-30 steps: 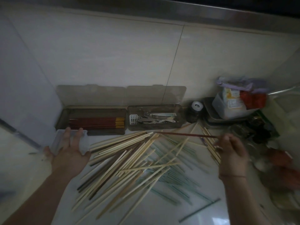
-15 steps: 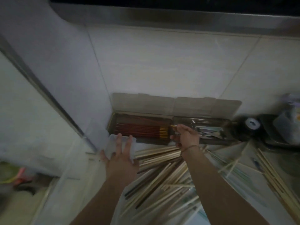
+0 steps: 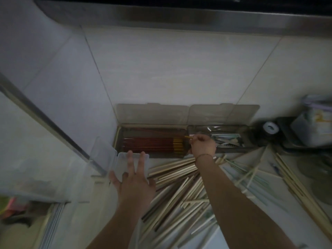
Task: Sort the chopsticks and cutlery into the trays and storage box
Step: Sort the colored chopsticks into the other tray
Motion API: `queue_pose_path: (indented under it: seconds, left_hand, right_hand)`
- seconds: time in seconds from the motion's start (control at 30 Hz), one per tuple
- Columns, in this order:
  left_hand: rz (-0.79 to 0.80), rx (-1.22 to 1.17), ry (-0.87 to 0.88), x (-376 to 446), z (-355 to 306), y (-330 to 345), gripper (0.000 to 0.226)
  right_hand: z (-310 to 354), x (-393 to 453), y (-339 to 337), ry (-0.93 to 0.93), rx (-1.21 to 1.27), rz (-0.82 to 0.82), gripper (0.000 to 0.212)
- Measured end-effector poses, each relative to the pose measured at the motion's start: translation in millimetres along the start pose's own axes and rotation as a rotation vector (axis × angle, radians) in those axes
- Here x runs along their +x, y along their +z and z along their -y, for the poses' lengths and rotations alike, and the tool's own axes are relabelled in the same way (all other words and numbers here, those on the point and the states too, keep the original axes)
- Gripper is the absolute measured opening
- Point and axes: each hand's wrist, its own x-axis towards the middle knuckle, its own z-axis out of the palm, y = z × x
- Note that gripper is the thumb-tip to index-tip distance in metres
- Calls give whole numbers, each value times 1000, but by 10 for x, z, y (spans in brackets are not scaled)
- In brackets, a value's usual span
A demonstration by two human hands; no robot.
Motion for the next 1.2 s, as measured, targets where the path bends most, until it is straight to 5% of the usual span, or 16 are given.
queue_pose_path:
  seconds: [0.17,0.33,0.53,0.93,1.1,1.2]
  left_hand:
    - [-15,-4,12,3,5,20,92]
    - [-7,-12,12,-2,0,18,91]
    - [-39,-1,14,5,-17,24,91]
    - [-201,100,59,-116,-129,22,86]
    - [-304,95,274,-455,-608,213,68]
    - [-271,60,350,-812,-853,475,69]
  right_hand:
    - [-66,54,-61,-20,-88,-61,18]
    - [-60,-121,55,-28,-91,157,15]
    - [-161,-159,-229,-146,-134,174,16]
    - [-1199,-531,-2622,-251,-564,-102,21]
    - [-1626,-418,-3600,-215,-747,-320,8]
    - [-1781,-257,-3992,-351,-883,-367,25]
